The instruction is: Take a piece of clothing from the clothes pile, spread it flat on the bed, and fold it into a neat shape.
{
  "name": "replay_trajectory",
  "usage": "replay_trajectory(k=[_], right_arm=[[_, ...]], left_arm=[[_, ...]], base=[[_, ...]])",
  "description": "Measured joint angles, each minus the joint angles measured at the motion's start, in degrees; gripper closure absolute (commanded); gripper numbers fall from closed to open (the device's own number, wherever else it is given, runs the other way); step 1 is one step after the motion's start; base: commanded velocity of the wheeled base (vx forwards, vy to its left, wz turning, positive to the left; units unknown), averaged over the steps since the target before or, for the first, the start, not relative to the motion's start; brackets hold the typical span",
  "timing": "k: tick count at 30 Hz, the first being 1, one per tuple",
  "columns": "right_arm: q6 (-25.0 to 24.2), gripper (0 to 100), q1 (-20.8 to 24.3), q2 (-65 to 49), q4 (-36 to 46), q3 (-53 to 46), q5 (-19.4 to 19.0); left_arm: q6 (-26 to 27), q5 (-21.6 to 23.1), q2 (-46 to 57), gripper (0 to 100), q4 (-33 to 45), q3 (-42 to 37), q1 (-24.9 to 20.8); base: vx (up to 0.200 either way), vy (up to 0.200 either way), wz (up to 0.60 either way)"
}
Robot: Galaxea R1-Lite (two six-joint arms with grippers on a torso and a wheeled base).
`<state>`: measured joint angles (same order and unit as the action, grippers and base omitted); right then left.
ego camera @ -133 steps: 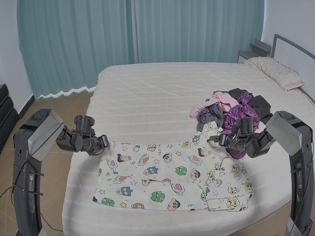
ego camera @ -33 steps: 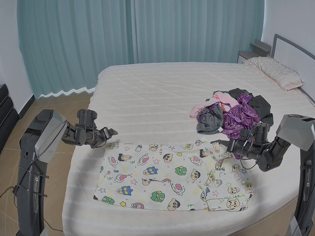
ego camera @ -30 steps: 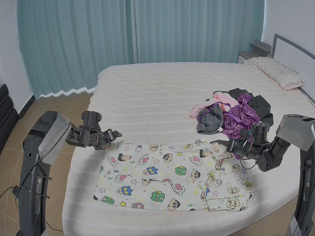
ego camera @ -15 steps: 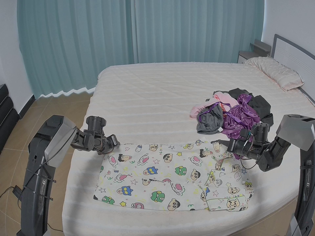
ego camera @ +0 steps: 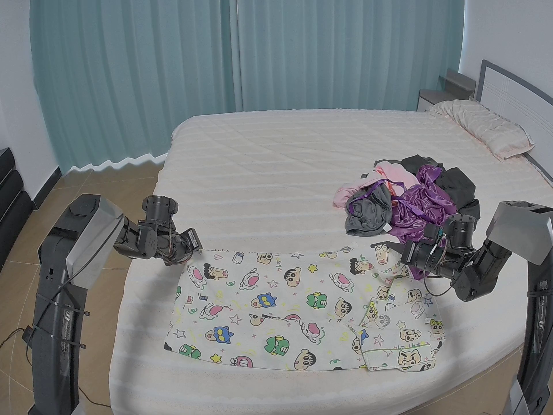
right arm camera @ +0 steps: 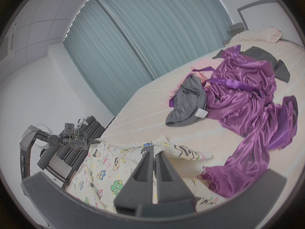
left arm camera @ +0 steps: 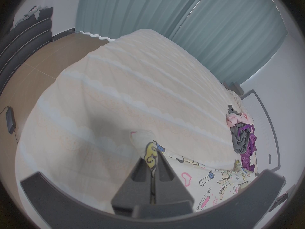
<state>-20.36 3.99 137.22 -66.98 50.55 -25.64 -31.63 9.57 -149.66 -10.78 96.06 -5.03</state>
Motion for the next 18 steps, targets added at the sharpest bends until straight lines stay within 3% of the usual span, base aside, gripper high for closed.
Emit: replay_trajectory(k=[18], right_arm=[[-2.52,100,-0.99,-1.79,-5.86,-5.57,-0.11]], left_arm=[[0.0,0.2,7.94,100,-5.58,-10.62,0.96]], base=[[0.0,0.0,0.0]])
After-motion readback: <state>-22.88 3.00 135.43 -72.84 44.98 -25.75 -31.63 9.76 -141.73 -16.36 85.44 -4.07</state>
